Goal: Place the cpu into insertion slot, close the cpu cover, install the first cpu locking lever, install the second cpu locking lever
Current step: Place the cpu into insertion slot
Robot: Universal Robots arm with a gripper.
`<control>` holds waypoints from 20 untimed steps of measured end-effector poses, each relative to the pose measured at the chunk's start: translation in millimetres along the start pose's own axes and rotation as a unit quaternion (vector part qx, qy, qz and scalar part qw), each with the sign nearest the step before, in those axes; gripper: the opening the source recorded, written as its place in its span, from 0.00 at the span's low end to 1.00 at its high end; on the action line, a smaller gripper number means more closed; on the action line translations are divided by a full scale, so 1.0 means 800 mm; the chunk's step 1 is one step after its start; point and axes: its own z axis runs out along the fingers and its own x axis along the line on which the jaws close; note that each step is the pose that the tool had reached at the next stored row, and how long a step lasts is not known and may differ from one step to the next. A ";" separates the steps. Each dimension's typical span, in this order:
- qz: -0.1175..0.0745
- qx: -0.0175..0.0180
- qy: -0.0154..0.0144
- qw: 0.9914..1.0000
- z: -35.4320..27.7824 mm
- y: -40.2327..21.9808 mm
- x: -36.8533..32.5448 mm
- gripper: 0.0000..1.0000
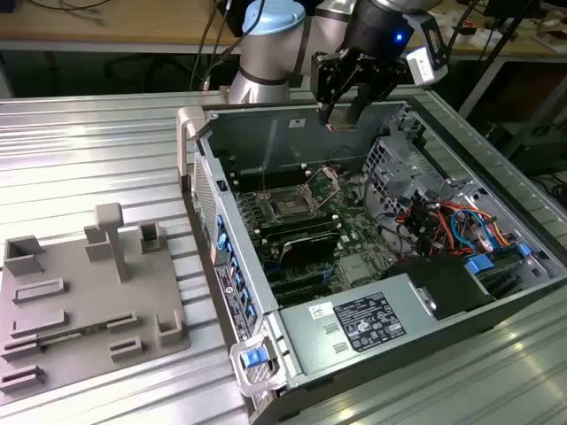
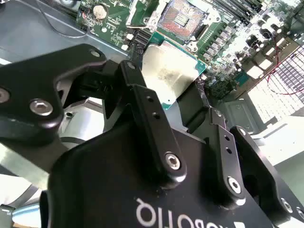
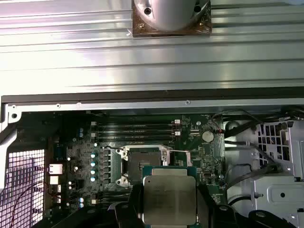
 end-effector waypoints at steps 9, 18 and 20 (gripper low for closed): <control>0.000 0.000 0.000 1.000 0.0000 0.0000 0.0000 0.55; 0.000 0.000 0.000 1.000 0.0007 -0.0006 0.0231 0.55; 0.003 0.000 0.000 1.000 0.0009 -0.0007 0.0265 0.55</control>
